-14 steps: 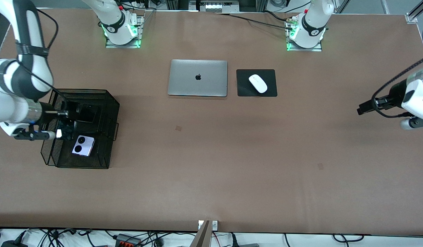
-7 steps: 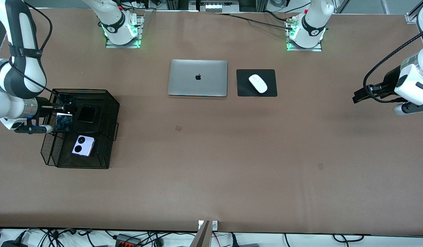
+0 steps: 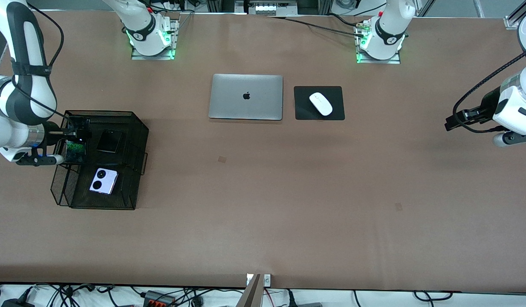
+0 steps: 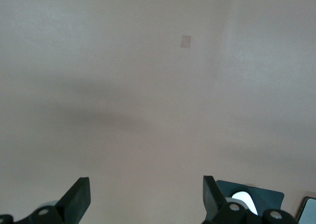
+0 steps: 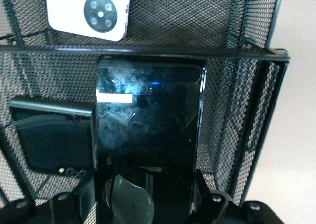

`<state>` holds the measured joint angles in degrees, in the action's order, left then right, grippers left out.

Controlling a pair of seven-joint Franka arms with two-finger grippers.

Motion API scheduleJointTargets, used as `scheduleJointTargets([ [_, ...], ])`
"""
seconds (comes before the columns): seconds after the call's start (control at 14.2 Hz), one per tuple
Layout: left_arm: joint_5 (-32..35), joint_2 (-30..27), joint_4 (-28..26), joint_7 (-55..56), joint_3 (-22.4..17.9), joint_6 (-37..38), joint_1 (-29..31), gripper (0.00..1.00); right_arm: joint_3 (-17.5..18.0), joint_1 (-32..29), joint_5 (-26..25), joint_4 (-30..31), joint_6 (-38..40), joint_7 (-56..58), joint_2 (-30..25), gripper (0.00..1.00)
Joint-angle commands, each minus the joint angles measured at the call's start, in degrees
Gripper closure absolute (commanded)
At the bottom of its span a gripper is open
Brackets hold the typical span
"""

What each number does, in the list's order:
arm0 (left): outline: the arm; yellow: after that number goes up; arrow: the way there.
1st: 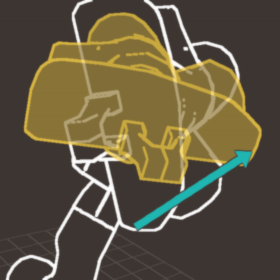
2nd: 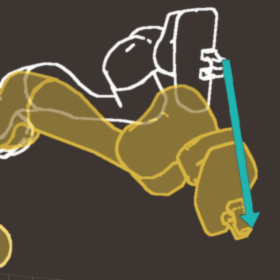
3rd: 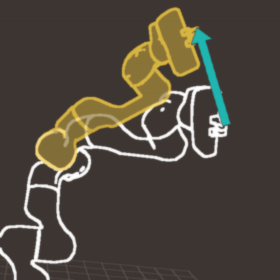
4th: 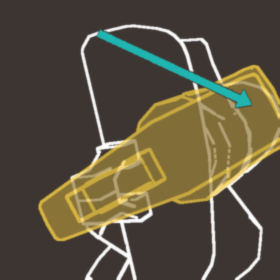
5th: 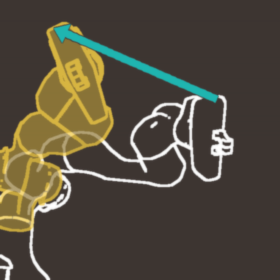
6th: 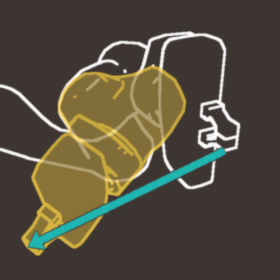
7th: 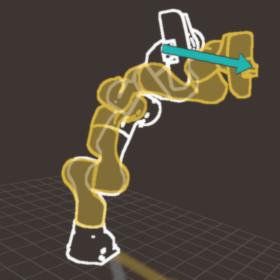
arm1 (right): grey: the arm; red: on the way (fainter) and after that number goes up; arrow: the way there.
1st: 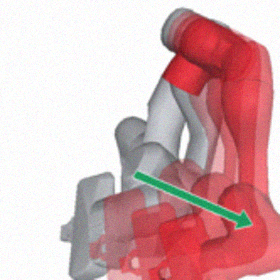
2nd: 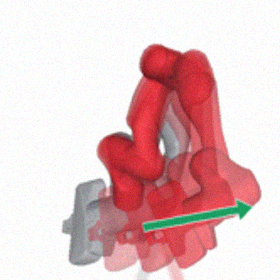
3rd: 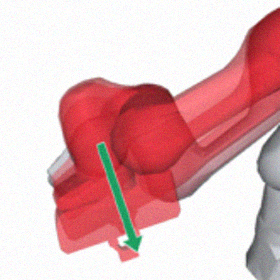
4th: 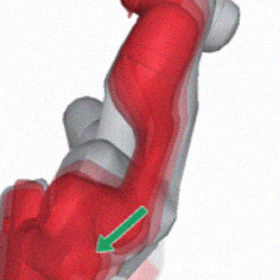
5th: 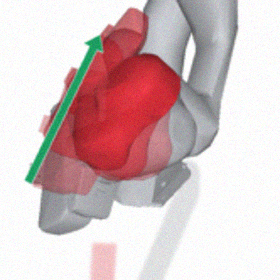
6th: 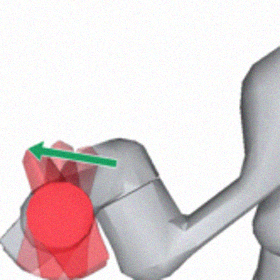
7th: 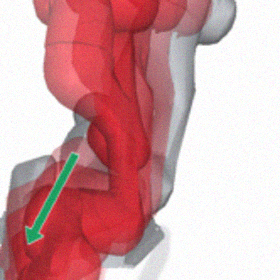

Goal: Place phones with both arms

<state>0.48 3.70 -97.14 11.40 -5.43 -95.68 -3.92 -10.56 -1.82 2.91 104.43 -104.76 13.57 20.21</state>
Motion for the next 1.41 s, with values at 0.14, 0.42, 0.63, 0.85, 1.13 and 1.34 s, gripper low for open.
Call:
scheduleJointTargets([
  [0.14, 1.27, -0.36, -0.16, 0.38, -0.54, 0.49, -1.09, 0.0, 0.98, -1.08, -0.45, 0.07, -2.02, -0.03, 2.2, 0.17],
  [0.42, 1.19, -0.36, -0.07, 0.03, -0.37, 0.49, -1.18, 0.0, 1.15, -0.2, -0.36, -2.99, 0.07, -3.27, -0.51, 0.0],
  [0.63, 1.18, -0.36, -0.07, -0.15, -0.28, 0.49, -0.83, 0.0, 1.59, 1.02, -0.28, -10.62, 6.64, -7.05, -2.1, 0.0],
  [0.85, 0.23, -0.36, -0.07, -0.24, -0.37, 0.4, -0.56, 0.0, 1.5, 3.22, -0.28, -19.59, 12.11, -9.26, -2.1, 0.0],
  [1.13, -0.22, -0.53, -0.16, -0.24, 3.74, 0.23, 3.99, 0.0, 1.59, 4.45, -0.01, -26.46, 12.03, -7.51, -2.01, 0.0],
  [1.34, -0.13, -0.27, -0.07, -0.24, 4.12, -0.12, 4.45, 0.0, 1.5, 5.43, -0.28, -27.17, 12.3, -8.65, -2.28, 0.0],
])
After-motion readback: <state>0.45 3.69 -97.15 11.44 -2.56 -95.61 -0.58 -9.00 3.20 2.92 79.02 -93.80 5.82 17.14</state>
